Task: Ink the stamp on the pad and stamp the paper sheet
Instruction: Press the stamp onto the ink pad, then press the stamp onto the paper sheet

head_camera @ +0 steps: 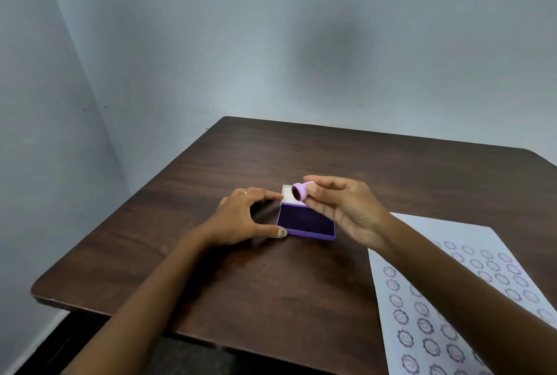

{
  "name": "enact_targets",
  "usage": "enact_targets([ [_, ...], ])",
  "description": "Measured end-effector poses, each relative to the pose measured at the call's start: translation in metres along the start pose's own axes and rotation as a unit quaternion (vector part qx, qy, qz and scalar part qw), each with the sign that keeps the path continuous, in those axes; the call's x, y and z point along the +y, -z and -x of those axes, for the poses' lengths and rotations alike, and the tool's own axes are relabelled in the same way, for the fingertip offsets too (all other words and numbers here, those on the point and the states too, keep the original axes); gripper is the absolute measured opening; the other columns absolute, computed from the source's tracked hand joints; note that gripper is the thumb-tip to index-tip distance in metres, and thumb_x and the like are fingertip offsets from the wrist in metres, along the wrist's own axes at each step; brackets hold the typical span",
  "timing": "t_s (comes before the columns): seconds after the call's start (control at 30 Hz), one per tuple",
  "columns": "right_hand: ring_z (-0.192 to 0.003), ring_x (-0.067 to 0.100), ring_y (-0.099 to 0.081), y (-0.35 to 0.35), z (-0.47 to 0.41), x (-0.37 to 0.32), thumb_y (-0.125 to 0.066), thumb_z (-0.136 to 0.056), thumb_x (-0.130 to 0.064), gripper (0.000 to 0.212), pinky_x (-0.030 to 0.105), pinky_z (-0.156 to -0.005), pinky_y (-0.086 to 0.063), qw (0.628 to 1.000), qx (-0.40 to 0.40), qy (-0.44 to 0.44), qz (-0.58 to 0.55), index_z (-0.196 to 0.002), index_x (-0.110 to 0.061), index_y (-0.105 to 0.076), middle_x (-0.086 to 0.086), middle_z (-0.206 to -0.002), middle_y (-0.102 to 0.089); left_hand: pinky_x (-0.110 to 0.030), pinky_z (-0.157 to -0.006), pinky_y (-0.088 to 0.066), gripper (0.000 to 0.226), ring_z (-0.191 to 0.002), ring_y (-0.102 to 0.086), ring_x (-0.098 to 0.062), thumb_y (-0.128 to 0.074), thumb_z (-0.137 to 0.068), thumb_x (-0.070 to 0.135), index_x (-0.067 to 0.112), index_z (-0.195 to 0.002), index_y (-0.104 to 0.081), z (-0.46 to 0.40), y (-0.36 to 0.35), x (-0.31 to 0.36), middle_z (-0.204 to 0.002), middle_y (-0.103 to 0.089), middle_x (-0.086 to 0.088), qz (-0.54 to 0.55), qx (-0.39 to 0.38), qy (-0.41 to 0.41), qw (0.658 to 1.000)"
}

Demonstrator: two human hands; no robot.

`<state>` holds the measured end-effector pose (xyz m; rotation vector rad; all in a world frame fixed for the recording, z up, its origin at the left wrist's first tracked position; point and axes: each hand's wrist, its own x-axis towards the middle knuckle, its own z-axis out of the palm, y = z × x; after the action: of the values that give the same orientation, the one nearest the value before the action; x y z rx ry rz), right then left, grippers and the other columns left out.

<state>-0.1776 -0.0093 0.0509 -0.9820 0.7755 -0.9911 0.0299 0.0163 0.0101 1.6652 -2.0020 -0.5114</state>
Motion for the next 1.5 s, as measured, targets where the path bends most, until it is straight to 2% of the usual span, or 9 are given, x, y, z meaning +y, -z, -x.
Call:
enact_targets([
  [0.1, -0.086, 0.017, -0.071, 0.011, 0.01, -0.009, -0.062, -0.071, 0.001, 0.026, 0.023, -0.068, -0.058, 0.992, -0.067, -0.052, -0.097, -0.096, 0.002, -0.067, 0.012, -0.09, -0.075, -0.029, -0.098, -0.025, 0.07, -0.123, -0.036, -0.007, -0.067, -0.061, 0.066, 0.051, -0.126, -0.045, -0.001, 0.0, -0.001, -0.134, -0.049, 0.018, -0.01, -0.005, -0.002, 1.0],
  [0.3, -0.087, 0.015, -0.071, 0.025, 0.025, -0.02, -0.057, -0.072, -0.002, 0.023, 0.021, -0.067, -0.057, 0.986, -0.104, -0.047, -0.125, -0.086, -0.004, -0.074, 0.008, -0.089, -0.076, -0.028, -0.099, -0.023, 0.079, -0.12, -0.035, -0.001, -0.058, -0.049, 0.079, 0.053, -0.122, -0.047, 0.0, -0.001, 0.001, -0.13, -0.05, 0.022, 0.001, 0.001, 0.003, 1.0],
  [0.43, -0.087, 0.015, -0.071, 0.04, 0.032, -0.028, -0.057, -0.071, -0.003, 0.024, 0.021, -0.066, -0.058, 0.987, -0.088, -0.036, -0.127, -0.085, -0.006, -0.075, 0.008, -0.089, -0.076, -0.031, -0.103, -0.032, 0.066, -0.117, -0.044, -0.001, -0.055, -0.059, 0.077, 0.045, -0.117, -0.054, 0.002, -0.003, 0.002, -0.121, -0.056, 0.022, 0.052, 0.055, 0.01, 0.997],
  [0.53, -0.087, 0.015, -0.071, 0.058, 0.036, -0.034, -0.057, -0.071, -0.004, 0.024, 0.021, -0.067, -0.058, 0.991, -0.07, -0.02, -0.115, -0.086, -0.007, -0.075, 0.007, -0.09, -0.076, -0.038, -0.099, -0.044, 0.042, -0.108, -0.051, 0.002, -0.057, -0.079, 0.06, 0.04, -0.115, -0.056, 0.002, -0.004, 0.005, -0.116, -0.057, 0.021, 0.067, 0.11, 0.002, 0.992],
  [0.73, -0.093, 0.018, -0.07, 0.119, 0.038, -0.052, -0.061, -0.069, -0.002, 0.026, 0.02, -0.067, -0.056, 0.998, -0.012, 0.04, -0.045, -0.09, -0.009, -0.074, 0.009, -0.096, -0.075, -0.032, -0.095, -0.041, 0.028, -0.102, -0.053, 0.003, -0.052, -0.085, 0.047, 0.038, -0.11, -0.059, -0.004, -0.015, 0.053, -0.11, -0.061, 0.023, 0.011, 0.219, -0.093, 0.971],
  [0.87, -0.093, 0.021, -0.07, 0.162, 0.04, -0.062, -0.064, -0.067, -0.002, 0.028, 0.021, -0.071, -0.056, 0.995, 0.011, 0.088, 0.054, -0.093, -0.008, -0.072, 0.013, -0.102, -0.073, -0.018, -0.103, -0.025, 0.038, -0.113, -0.048, 0.003, -0.05, -0.086, 0.053, 0.036, -0.119, -0.055, -0.015, -0.047, 0.116, -0.121, -0.06, 0.019, -0.009, 0.143, -0.181, 0.973],
  [1.07, -0.092, 0.023, -0.07, 0.188, 0.05, -0.065, -0.072, -0.063, -0.007, 0.032, 0.02, -0.068, -0.056, 0.964, 0.02, 0.135, 0.227, -0.095, -0.011, -0.072, 0.006, -0.099, -0.075, -0.028, -0.113, 0.006, 0.078, -0.14, -0.021, -0.009, -0.038, -0.084, 0.069, 0.021, -0.145, -0.027, -0.044, -0.095, 0.169, -0.153, -0.031, 0.005, -0.143, -0.038, -0.211, 0.966],
  [1.33, -0.086, 0.007, -0.07, 0.17, 0.052, -0.063, -0.073, -0.07, -0.002, 0.027, 0.017, -0.077, -0.054, 0.869, -0.053, 0.191, 0.452, -0.095, -0.013, -0.072, -0.003, -0.092, -0.074, -0.033, -0.11, 0.026, 0.1, -0.145, 0.002, -0.006, -0.018, -0.073, 0.082, 0.018, -0.15, -0.007, -0.045, -0.113, 0.151, -0.16, -0.006, 0.003, -0.209, -0.071, -0.177, 0.959],
  [1.5, -0.089, 0.0, -0.067, 0.17, 0.052, -0.059, -0.071, -0.073, -0.003, 0.029, 0.015, -0.08, -0.053, 0.818, -0.06, 0.201, 0.535, -0.098, -0.017, -0.069, -0.007, -0.097, -0.071, -0.035, -0.111, 0.026, 0.099, -0.145, 0.005, -0.007, -0.017, -0.076, 0.082, 0.017, -0.15, -0.002, -0.042, -0.118, 0.149, -0.16, -0.002, 0.001, -0.222, -0.113, -0.164, 0.955],
])
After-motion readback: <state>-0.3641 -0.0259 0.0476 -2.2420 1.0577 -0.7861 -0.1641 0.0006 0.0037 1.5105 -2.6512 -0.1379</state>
